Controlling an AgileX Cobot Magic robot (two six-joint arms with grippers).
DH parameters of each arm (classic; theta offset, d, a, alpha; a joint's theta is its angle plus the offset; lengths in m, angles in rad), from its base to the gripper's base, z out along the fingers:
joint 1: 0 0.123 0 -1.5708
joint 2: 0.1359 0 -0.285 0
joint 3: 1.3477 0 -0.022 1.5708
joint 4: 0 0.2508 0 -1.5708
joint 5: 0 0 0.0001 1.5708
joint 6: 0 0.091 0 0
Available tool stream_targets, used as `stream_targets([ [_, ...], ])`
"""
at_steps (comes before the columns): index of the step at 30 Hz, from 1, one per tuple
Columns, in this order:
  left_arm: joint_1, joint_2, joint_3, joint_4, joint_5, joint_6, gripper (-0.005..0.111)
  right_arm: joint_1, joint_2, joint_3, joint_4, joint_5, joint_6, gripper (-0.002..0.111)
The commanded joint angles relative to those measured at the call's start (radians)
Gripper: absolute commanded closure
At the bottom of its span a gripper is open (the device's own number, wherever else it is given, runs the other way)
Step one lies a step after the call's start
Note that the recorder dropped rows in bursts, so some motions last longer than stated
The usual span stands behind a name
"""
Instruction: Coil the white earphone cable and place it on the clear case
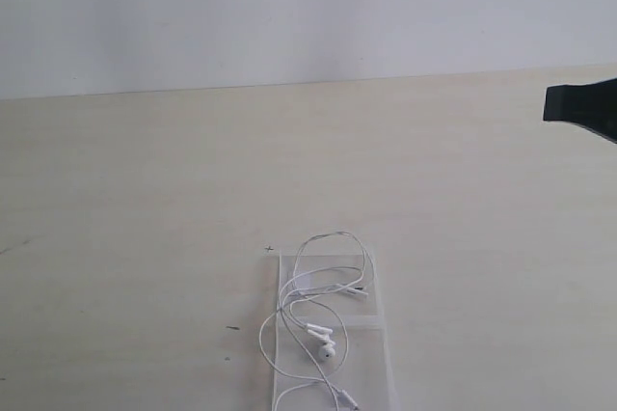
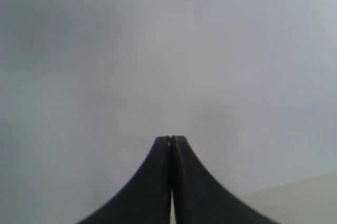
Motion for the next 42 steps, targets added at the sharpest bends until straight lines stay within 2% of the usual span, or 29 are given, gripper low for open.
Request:
stream_targets([
  [1, 0.033, -0.021, 0.002, 0.007, 0.001, 0.048, 0.107, -0.005, -0.003, -0.002, -0.004, -0.006, -0.007, 0.108],
  [5, 0.033, -0.021, 0.016, 0.031, -0.003, 0.092, 0.107, -0.005, -0.003, -0.002, -0.004, -0.006, -0.007, 0.108],
  [7, 0.033, -0.021, 0.058, 0.048, -0.020, 0.122, 0.107, -0.005, -0.003, -0.002, -0.004, -0.006, -0.007, 0.108],
  [12, 0.033, -0.021, 0.231, 0.041, -0.160, 0.099, 0.107, -0.005, -0.003, -0.002, -0.004, -0.006, -0.007, 0.108],
  [14, 0.033, -0.021, 0.303, 0.106, -0.213, 0.014, 0.107, -0.005, -0.003, -0.002, -0.004, -0.006, -0.007, 0.108],
  [16, 0.033, -0.021, 0.359, 0.262, -0.244, -0.150, 0.107, -0.005, -0.003, -0.002, -0.004, -0.006, -0.007, 0.108],
  [17, 0.033, -0.021, 0.387, 0.385, -0.250, -0.295, 0.107, -0.005, -0.003, -0.002, -0.004, -0.006, -0.007, 0.108],
  [19, 0.033, -0.021, 0.416, 0.487, -0.254, -0.411, 0.107, -0.005, -0.003, -0.002, -0.004, -0.006, -0.007, 0.108],
  [21, 0.033, -0.021, 0.442, 0.550, -0.256, -0.473, 0.107, -0.005, -0.003, -0.002, -0.004, -0.006, -0.007, 0.108],
  [24, 0.033, -0.021, 0.467, 0.551, -0.259, -0.482, 0.107, -0.005, -0.003, -0.002, -0.004, -0.006, -0.007, 0.108],
  [32, 0.033, -0.021, 0.467, 0.551, -0.206, -0.482, 0.107, -0.005, -0.003, -0.002, -0.004, -0.006, -0.007, 0.108],
  [42, 0.033, -0.056, 0.467, 0.574, 0.013, -0.482, 0.107, -0.005, -0.003, -0.002, -0.004, -0.006, -0.007, 0.108],
])
